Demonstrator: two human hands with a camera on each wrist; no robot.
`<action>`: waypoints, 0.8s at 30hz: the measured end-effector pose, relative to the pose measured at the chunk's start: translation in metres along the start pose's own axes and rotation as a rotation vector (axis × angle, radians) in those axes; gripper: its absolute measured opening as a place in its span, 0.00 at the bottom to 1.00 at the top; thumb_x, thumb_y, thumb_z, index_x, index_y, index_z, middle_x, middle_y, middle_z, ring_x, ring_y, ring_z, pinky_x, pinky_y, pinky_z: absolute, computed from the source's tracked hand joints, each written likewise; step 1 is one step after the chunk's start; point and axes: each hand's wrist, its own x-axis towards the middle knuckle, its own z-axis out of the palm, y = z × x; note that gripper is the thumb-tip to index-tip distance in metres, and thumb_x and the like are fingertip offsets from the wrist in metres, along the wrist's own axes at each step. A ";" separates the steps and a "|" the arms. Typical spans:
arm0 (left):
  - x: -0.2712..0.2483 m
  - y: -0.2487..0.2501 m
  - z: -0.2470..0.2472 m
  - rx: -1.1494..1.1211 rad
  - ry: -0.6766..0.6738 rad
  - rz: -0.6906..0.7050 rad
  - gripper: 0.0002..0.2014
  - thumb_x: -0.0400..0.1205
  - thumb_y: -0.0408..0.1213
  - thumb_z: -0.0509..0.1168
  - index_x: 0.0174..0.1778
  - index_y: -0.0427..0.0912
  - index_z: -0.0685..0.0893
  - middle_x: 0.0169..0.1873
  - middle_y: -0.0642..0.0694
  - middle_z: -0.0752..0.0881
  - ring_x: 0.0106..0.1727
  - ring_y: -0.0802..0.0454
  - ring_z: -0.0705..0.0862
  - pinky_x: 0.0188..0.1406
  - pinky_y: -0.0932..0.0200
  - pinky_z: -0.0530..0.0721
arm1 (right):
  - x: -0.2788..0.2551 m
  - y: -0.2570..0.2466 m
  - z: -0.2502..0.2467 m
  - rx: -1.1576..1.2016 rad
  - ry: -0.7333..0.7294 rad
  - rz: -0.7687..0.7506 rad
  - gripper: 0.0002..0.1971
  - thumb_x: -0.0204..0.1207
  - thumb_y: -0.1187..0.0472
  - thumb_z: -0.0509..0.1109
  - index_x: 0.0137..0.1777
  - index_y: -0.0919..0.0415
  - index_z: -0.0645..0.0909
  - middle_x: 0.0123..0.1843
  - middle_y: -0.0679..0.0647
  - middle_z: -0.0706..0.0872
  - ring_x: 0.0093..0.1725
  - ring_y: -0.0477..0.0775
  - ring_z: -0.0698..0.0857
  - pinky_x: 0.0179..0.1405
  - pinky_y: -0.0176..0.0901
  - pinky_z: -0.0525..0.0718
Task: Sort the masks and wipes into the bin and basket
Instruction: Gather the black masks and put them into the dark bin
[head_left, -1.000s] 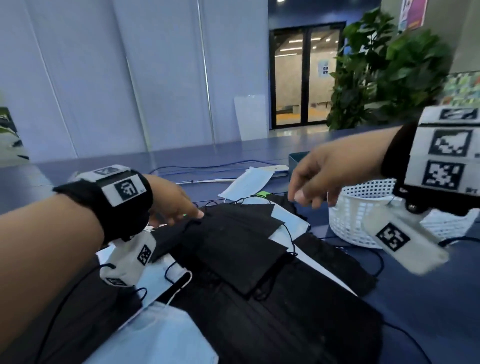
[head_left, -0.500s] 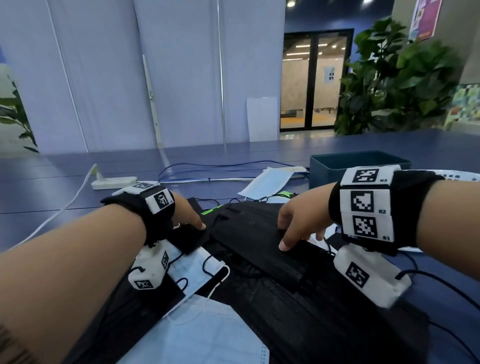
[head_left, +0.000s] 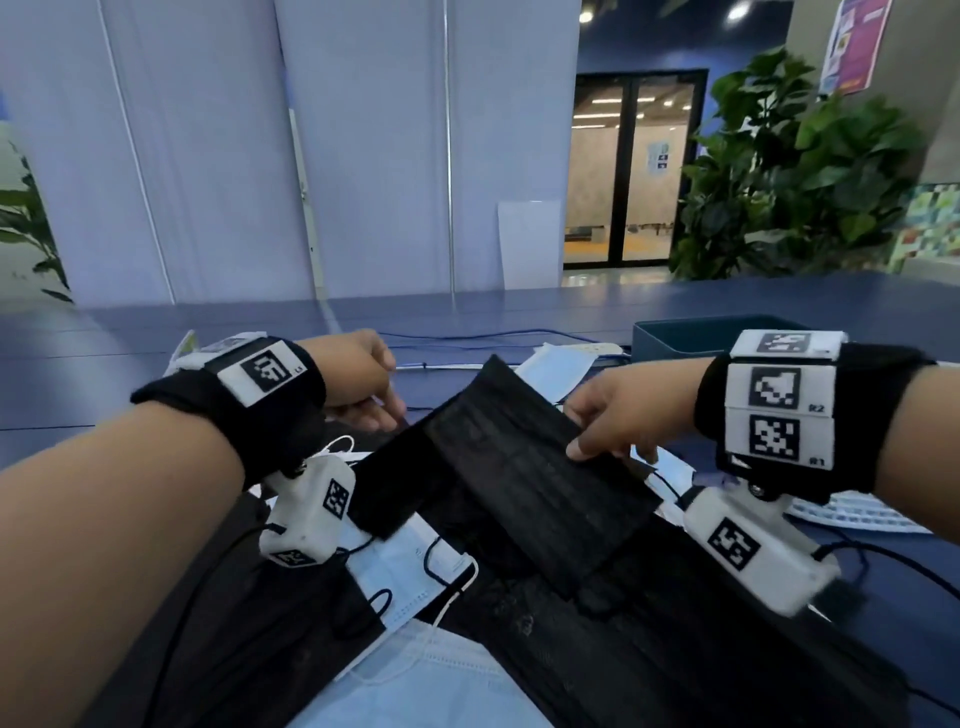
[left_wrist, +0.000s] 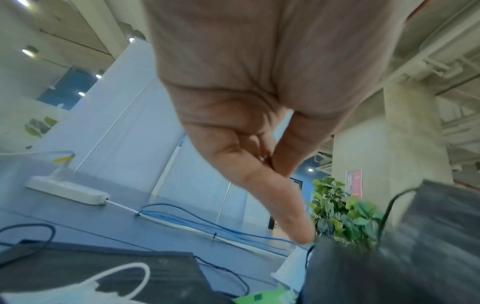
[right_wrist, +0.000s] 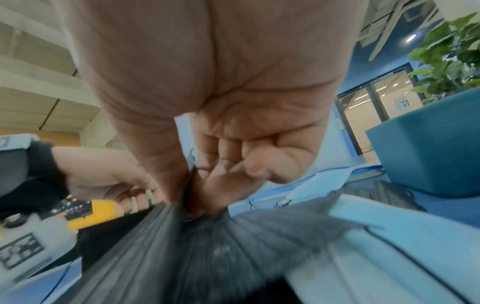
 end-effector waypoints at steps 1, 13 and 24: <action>-0.002 0.000 -0.003 -0.023 -0.006 -0.010 0.12 0.82 0.25 0.61 0.53 0.45 0.70 0.35 0.41 0.88 0.30 0.46 0.85 0.27 0.61 0.82 | -0.001 -0.001 -0.006 0.041 0.067 -0.025 0.12 0.78 0.60 0.69 0.35 0.59 0.72 0.27 0.55 0.77 0.26 0.51 0.77 0.24 0.38 0.77; 0.007 -0.026 0.030 0.650 -0.147 -0.261 0.26 0.79 0.57 0.65 0.60 0.36 0.81 0.44 0.49 0.85 0.40 0.53 0.81 0.48 0.61 0.76 | -0.025 0.018 -0.032 0.520 0.490 -0.182 0.09 0.81 0.64 0.64 0.38 0.59 0.72 0.30 0.55 0.75 0.17 0.40 0.76 0.17 0.34 0.74; -0.006 0.006 -0.006 0.566 0.118 0.060 0.14 0.86 0.45 0.59 0.62 0.41 0.78 0.61 0.41 0.81 0.65 0.43 0.78 0.63 0.56 0.72 | -0.024 0.019 -0.044 0.630 0.470 -0.271 0.03 0.80 0.65 0.65 0.45 0.58 0.77 0.45 0.65 0.81 0.41 0.59 0.82 0.45 0.54 0.83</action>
